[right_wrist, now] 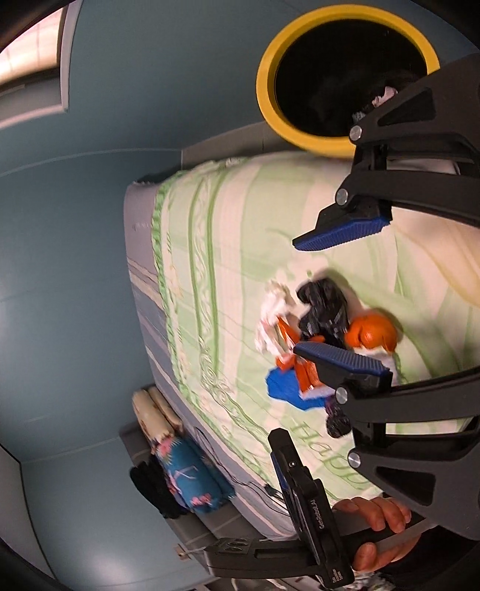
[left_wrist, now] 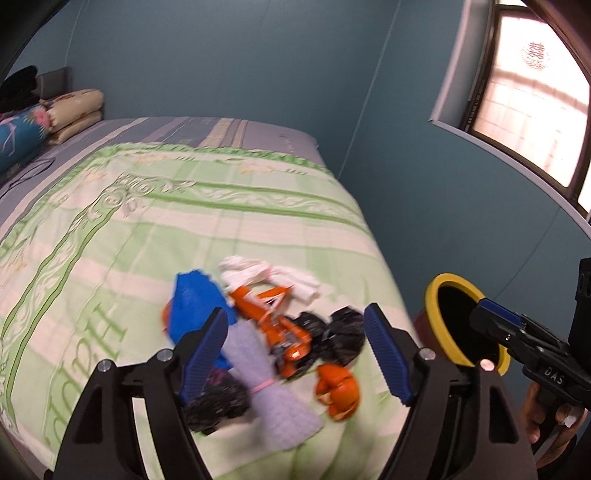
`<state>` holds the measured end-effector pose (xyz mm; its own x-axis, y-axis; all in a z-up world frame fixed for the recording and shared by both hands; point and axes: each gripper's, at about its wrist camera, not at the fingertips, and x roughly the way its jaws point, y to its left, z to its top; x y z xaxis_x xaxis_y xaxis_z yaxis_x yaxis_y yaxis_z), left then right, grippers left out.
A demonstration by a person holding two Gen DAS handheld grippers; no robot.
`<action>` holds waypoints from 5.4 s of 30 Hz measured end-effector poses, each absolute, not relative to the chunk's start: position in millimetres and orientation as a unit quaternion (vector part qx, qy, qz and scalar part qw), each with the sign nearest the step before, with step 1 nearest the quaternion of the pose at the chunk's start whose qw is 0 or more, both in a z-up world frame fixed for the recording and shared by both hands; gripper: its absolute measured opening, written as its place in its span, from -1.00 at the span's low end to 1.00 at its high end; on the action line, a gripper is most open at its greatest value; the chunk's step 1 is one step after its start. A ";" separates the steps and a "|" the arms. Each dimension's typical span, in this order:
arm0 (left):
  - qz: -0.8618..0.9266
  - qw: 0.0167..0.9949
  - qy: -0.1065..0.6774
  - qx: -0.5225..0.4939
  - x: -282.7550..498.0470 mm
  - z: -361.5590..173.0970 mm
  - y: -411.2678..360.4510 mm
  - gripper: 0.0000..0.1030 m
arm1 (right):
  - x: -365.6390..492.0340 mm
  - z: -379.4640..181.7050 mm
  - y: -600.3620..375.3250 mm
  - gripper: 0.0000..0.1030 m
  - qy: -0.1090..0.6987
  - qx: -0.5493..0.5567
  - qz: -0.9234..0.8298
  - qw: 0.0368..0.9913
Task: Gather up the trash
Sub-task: 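Move both open tools back over the trash pile on the bed, then grasp the black plastic bag with the left tool while the right tool grasps the orange peel, then carry the black bag and orange peel in both tools over the bin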
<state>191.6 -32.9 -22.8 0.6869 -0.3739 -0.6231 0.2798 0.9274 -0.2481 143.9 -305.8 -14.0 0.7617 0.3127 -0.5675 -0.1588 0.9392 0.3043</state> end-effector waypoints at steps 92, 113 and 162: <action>-0.154 0.906 0.393 -0.036 151.3 -88.3 20.1 -0.22 | 150.7 -85.2 -212.0 -0.42 0.396 0.033 0.175 0.901; -0.149 0.912 0.377 -0.059 140.9 -43.8 16.1 -0.22 | 135.3 -33.9 -237.2 -0.42 0.359 0.038 0.186 0.914; -0.266 0.877 0.399 -0.012 211.8 -25.4 -159.6 -0.22 | 163.7 -31.0 -402.6 -0.42 0.340 0.087 0.060 0.934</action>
